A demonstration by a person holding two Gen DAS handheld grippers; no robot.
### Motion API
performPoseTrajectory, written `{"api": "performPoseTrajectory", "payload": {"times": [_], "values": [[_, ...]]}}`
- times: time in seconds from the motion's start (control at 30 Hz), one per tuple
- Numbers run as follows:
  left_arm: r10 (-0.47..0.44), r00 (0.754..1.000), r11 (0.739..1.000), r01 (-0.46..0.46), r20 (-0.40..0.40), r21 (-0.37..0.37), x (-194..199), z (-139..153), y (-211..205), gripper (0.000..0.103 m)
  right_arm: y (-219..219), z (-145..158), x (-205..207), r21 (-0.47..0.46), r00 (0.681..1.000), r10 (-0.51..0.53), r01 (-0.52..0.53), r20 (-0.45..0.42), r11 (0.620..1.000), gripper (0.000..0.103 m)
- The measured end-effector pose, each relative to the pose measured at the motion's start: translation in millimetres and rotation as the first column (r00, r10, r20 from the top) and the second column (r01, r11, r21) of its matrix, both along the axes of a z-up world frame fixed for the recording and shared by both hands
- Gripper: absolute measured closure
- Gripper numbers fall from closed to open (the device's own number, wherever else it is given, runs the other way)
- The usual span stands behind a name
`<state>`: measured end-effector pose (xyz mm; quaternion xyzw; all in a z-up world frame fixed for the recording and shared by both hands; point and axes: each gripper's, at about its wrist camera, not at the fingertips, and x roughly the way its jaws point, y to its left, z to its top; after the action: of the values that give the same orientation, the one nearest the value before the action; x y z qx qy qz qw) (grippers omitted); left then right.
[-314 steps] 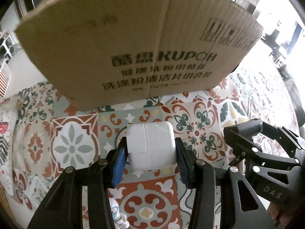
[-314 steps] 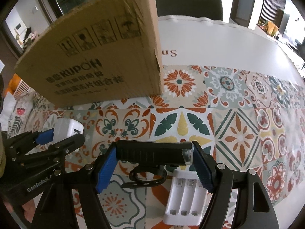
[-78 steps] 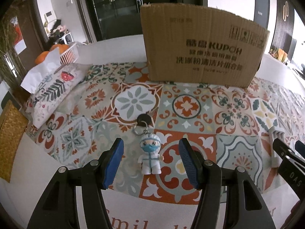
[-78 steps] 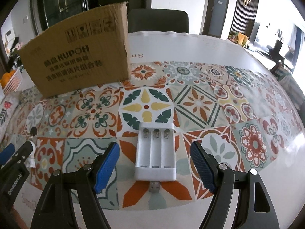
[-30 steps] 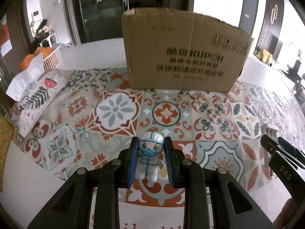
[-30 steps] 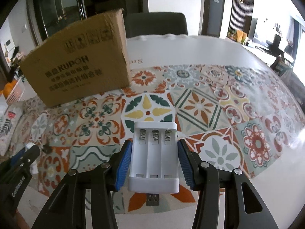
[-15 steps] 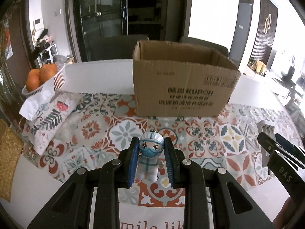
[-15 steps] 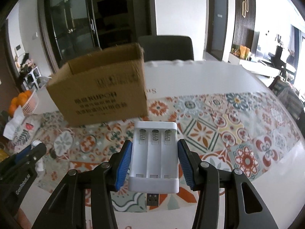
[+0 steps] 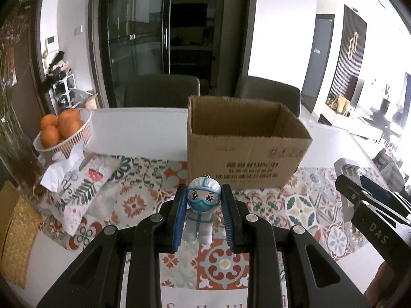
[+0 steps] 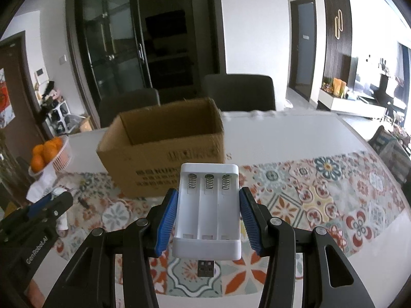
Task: Organize rigid objects
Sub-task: 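Lift and carry keychain and charger with both tools over the box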
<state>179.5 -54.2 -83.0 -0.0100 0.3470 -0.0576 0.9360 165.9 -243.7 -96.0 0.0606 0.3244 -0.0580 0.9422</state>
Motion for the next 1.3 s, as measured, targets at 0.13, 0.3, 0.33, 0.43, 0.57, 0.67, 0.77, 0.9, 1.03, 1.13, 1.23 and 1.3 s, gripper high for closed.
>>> {"api": "performPoseTrajectory", "payload": {"times": [0.13,0.3,0.33,0.43,0.57,0.67,0.77,0.9,1.03,1.13,1.23,1.3], "values": [[-0.008,1.000,1.000,0.009,0.017,-0.024,7,11,5,0.076,6,13,7,0.008,1.000,0.019,-0.019,0.020,1.000,0.053],[-0.014,0.999,1.000,0.015,0.051,-0.022,17,25,8,0.076,11,24,16,0.011,0.999,0.034,-0.035,0.041,0.999,0.053],[-0.015,0.998,1.000,0.017,0.066,-0.018,18,28,8,0.076,12,27,18,0.010,0.998,0.039,-0.039,0.044,0.999,0.053],[-0.020,0.995,1.000,0.021,0.098,-0.011,23,38,7,0.076,12,35,24,0.014,0.997,0.048,-0.049,0.058,0.999,0.053],[-0.054,0.993,0.998,0.057,0.104,-0.032,36,52,3,0.076,11,48,32,0.017,0.995,0.060,-0.062,0.082,0.998,0.053],[-0.074,0.992,0.996,0.078,0.103,-0.033,46,59,0,0.076,9,58,39,0.014,0.993,0.061,-0.063,0.106,0.998,0.053],[-0.097,0.991,0.994,0.102,0.088,-0.049,59,65,-4,0.076,7,69,48,0.016,0.991,0.061,-0.064,0.117,0.998,0.053],[-0.119,0.989,0.991,0.123,0.084,-0.052,76,77,-8,0.076,4,78,65,0.038,0.991,0.076,-0.081,0.107,0.996,0.053],[-0.155,0.987,0.985,0.159,0.051,-0.075,95,86,-12,0.076,-1,83,88,0.075,0.993,0.089,-0.095,0.076,0.993,0.053],[-0.167,0.986,0.983,0.168,0.026,-0.073,112,90,-16,0.076,-5,84,103,0.100,0.994,0.101,-0.106,0.049,0.989,0.053],[-0.179,0.984,0.982,0.179,0.000,-0.063,129,92,-20,0.076,-7,85,117,0.100,0.994,0.105,-0.106,0.022,0.989,0.053],[-0.183,0.983,0.982,0.182,-0.017,-0.054,138,93,-23,0.076,-8,86,126,0.099,0.994,0.112,-0.112,0.006,0.989,0.053]]}}
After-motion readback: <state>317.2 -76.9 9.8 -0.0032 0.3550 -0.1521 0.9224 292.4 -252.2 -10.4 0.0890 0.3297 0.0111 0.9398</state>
